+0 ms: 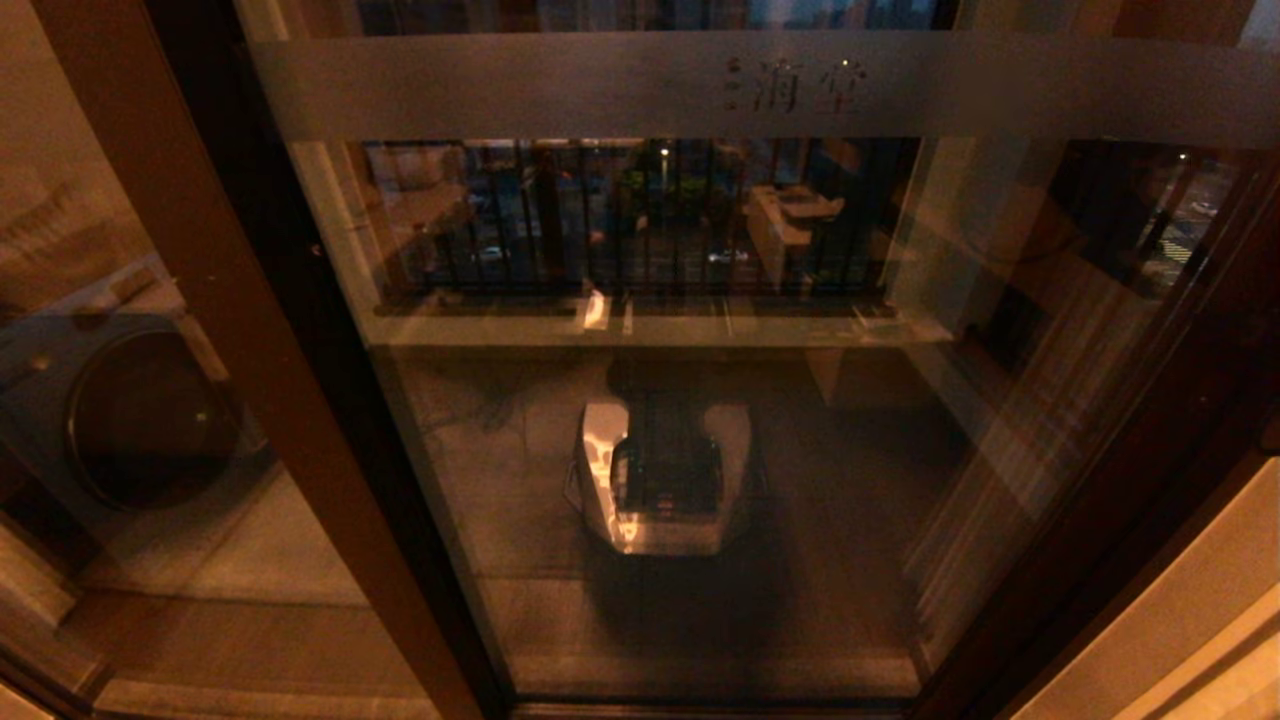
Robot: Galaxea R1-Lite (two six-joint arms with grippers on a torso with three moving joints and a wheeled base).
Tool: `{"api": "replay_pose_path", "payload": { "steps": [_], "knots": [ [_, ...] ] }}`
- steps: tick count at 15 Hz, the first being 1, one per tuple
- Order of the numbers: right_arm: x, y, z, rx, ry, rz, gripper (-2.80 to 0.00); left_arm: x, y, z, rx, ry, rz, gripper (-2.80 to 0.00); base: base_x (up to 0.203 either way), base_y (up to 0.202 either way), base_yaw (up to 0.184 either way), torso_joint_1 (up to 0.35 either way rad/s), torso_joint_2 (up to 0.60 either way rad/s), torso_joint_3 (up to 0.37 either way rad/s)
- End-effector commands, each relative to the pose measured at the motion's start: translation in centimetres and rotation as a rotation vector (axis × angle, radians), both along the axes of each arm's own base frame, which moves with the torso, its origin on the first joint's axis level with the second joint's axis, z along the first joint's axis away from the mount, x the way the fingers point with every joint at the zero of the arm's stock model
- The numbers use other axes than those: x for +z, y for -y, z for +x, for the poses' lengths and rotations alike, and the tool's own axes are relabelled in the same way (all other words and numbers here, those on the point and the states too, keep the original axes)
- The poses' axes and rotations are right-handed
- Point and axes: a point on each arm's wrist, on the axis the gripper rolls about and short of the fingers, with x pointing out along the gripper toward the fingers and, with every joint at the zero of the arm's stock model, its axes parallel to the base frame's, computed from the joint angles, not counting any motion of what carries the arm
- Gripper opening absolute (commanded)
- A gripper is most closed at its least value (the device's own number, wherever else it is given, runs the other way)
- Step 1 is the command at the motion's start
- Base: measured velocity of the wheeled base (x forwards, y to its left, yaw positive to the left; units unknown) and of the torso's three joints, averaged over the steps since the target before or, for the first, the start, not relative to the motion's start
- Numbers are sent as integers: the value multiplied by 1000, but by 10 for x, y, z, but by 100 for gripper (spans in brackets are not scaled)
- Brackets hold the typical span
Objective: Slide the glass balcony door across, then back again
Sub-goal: Open the slid door
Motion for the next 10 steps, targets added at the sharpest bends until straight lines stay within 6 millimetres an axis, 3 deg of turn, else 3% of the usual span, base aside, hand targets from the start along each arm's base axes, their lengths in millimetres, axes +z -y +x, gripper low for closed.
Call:
{"api": "replay_pose_path", "payload": {
  "steps": [1, 10],
  "knots": [
    [-6, 1, 4, 9, -12, 8, 0, 0, 0, 0, 0, 0, -1, -280, 0, 0, 0, 0, 0, 0],
    [-29, 14, 32, 41, -42, 38, 0, 0, 0, 0, 0, 0, -1, -280, 0, 0, 0, 0, 0, 0]
  ]
}}
